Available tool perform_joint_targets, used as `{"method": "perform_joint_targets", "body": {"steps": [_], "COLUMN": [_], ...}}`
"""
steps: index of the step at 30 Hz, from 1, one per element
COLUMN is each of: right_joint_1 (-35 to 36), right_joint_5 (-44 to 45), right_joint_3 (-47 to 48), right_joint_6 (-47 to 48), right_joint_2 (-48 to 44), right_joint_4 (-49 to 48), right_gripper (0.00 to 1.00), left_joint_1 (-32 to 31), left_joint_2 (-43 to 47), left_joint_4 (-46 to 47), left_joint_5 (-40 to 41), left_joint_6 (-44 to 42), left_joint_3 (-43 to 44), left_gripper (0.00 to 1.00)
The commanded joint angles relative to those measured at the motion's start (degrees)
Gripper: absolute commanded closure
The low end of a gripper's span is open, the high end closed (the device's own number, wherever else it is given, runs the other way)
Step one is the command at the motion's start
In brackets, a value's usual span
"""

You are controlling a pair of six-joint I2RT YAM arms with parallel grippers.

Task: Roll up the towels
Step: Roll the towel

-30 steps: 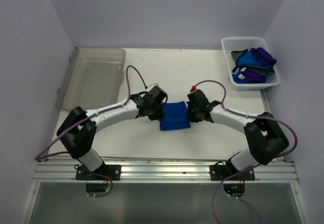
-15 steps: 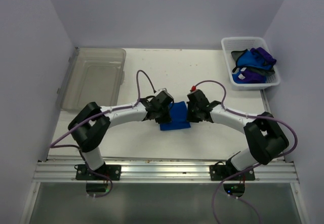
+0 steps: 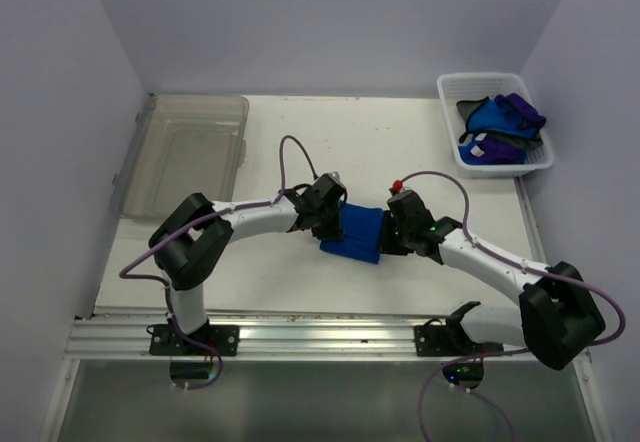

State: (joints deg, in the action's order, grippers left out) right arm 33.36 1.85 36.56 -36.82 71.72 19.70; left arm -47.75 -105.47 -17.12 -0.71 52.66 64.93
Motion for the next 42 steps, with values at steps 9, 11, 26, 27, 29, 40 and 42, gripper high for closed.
{"method": "perform_joint_targets", "body": {"steps": [9, 11, 26, 27, 29, 40, 42], "right_joint_1": [3.89, 9.49, 15.5, 15.5, 15.76, 16.47, 16.47], "right_joint_5": [4.5, 11.37, 12.83, 12.83, 12.04, 12.74, 12.13], "right_joint_3": [5.37, 6.59, 7.56, 7.91, 8.09, 9.06, 8.97], "right_joint_6": [14.3, 14.32, 25.74, 26.0, 26.18, 20.74, 19.08], "right_joint_2": [-6.77, -4.94, 6.67, 7.28, 8.43, 16.77, 18.09], "right_joint_4": [7.29, 7.71, -6.43, -6.61, -6.78, -5.91, -5.73], "right_gripper": [0.57, 0.58, 0.43, 0.43, 0.43, 0.57, 0.65], "left_joint_1": [0.37, 0.72, 4.85, 4.94, 5.03, 7.23, 7.67], "left_joint_2": [-4.65, -5.18, -5.36, -5.36, -5.53, -6.5, -6.07], "left_joint_4": [-6.78, -7.04, -4.67, -4.67, -4.76, -3.97, -3.97], "left_joint_5": [-4.65, -5.61, -11.59, -11.68, -11.94, -15.02, -15.29], "left_joint_6": [-11.79, -11.71, -12.5, -12.67, -12.85, -14.43, -14.61], "left_joint_3": [10.48, 10.22, 7.49, 7.58, 7.85, 8.9, 8.9], "left_gripper": [0.78, 0.78, 0.78, 0.78, 0.78, 0.76, 0.75]}}
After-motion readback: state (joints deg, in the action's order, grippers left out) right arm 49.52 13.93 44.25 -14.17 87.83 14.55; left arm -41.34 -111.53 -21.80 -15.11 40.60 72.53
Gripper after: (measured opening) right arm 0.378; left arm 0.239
